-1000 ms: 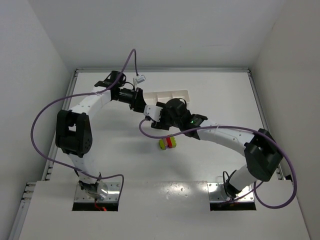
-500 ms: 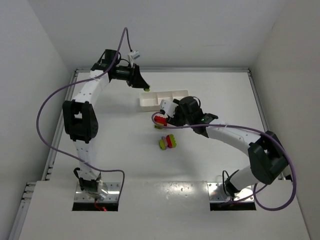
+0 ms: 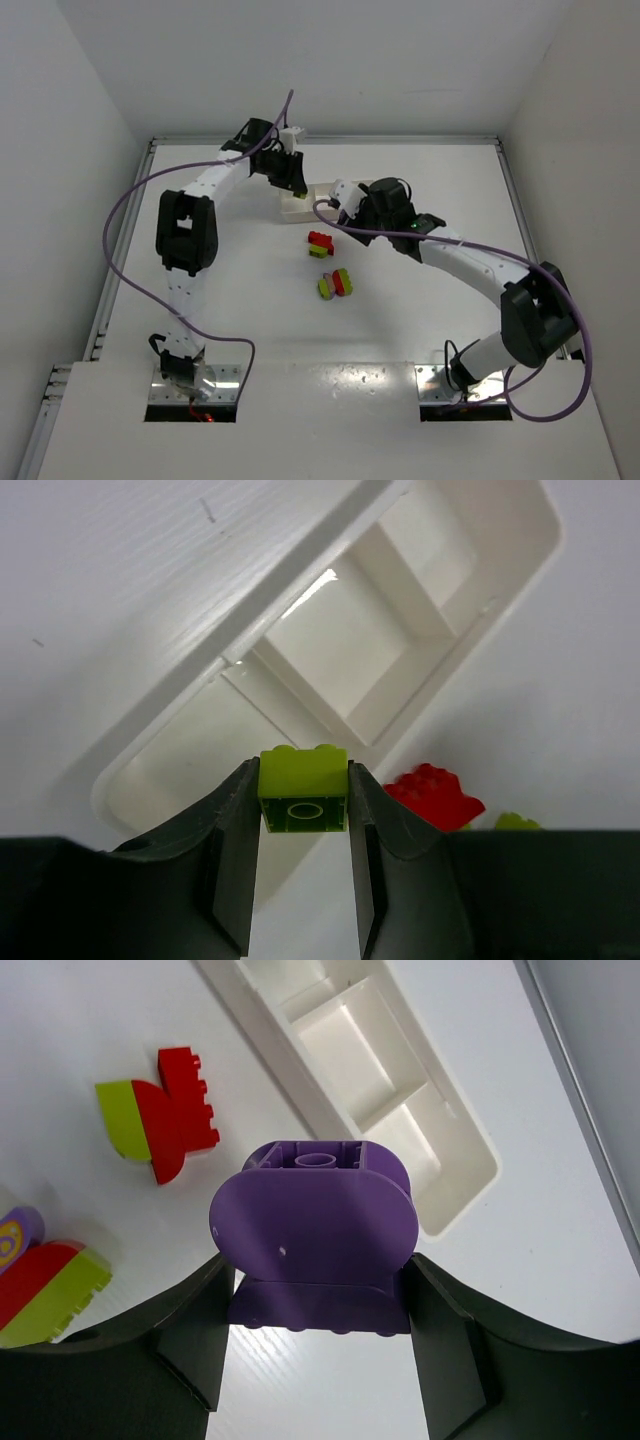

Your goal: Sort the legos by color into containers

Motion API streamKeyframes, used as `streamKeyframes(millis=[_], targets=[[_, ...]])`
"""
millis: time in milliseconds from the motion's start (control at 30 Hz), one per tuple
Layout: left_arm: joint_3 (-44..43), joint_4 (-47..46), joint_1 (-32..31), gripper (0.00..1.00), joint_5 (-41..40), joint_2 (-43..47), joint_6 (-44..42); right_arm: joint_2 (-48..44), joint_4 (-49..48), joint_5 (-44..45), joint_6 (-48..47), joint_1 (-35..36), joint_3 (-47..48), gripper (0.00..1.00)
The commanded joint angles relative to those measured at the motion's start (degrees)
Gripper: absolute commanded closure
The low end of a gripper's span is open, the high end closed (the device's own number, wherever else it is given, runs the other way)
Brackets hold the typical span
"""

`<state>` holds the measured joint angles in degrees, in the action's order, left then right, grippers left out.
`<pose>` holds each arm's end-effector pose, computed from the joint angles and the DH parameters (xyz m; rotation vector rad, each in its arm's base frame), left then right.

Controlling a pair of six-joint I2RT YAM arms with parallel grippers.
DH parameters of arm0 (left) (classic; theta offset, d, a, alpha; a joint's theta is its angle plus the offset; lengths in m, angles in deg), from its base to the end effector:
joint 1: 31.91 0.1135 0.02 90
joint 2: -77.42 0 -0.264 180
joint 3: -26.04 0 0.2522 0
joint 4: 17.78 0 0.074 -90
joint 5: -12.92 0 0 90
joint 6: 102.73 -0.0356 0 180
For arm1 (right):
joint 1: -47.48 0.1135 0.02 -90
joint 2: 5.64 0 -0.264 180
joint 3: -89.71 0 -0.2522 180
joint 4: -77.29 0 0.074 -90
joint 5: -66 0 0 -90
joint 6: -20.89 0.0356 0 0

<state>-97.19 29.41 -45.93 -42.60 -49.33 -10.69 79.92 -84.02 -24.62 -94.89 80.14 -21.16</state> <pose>0.4755 -0.1395 0.2296 0.5176 2.3720 -0.8618 0.2785 0.1790 0.2423 -1.0719 1.9038 0.0799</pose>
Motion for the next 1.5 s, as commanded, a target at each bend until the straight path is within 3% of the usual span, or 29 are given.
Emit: streamKeyframes(millis=[0, 100, 167, 267, 367, 533, 800, 933, 1100, 1233, 1467], targets=[[-3.21, -1.88, -1.00, 0.81, -8.81, -0.68, 1.47, -0.13, -0.71, -2.89, 2.14, -0.59, 3.86, 1.00], [-3.21, -1.88, -1.62, 0.68, -11.09, -0.68, 1.47, 0.39, -0.18, -3.51, 2.14, -1.81, 4.57, 1.00], [-2.68, -1.88, -1.62, 0.48, -12.24, -0.68, 1.47, 0.40, -0.18, -4.56, 2.14, -1.82, 5.09, 1.00], [-1.45, -1.88, -2.15, 0.34, -12.24, -0.68, 1.47, 0.92, -0.18, -5.09, 2.14, -2.34, 5.09, 1.00], [-0.92, -1.88, -2.15, 0.32, -7.25, 1.42, 0.94, 0.93, -0.79, -6.32, 2.14, -2.96, 5.09, 1.00], [0.75, -4.16, -2.67, 0.29, 7.61, 6.08, 0.94, 2.07, -1.32, -9.22, 1.61, -4.10, 6.15, 1.00], [5.67, -4.16, -2.07, 0.29, 4.18, 8.98, 0.78, 3.91, -1.33, -10.28, 1.61, -5.16, 7.73, 1.00], [5.67, -5.30, -1.54, 0.29, 19.78, 9.69, 0.77, 3.39, -2.73, -11.59, 1.61, -5.16, 7.12, 1.00], [6.37, -6.54, -2.85, 0.29, 31.85, 9.69, 2.26, 4.00, -3.87, -12.12, 1.61, -5.16, 7.12, 1.00], [6.90, -7.06, -3.91, 0.29, 36.78, 9.69, 3.49, 4.53, -3.87, -12.12, 1.61, -5.16, 7.64, 1.00], [7.43, -8.21, -5.84, 0.28, 37.50, 9.69, 5.16, 5.67, -5.54, -12.12, 2.83, -4.11, 10.10, 1.00]])
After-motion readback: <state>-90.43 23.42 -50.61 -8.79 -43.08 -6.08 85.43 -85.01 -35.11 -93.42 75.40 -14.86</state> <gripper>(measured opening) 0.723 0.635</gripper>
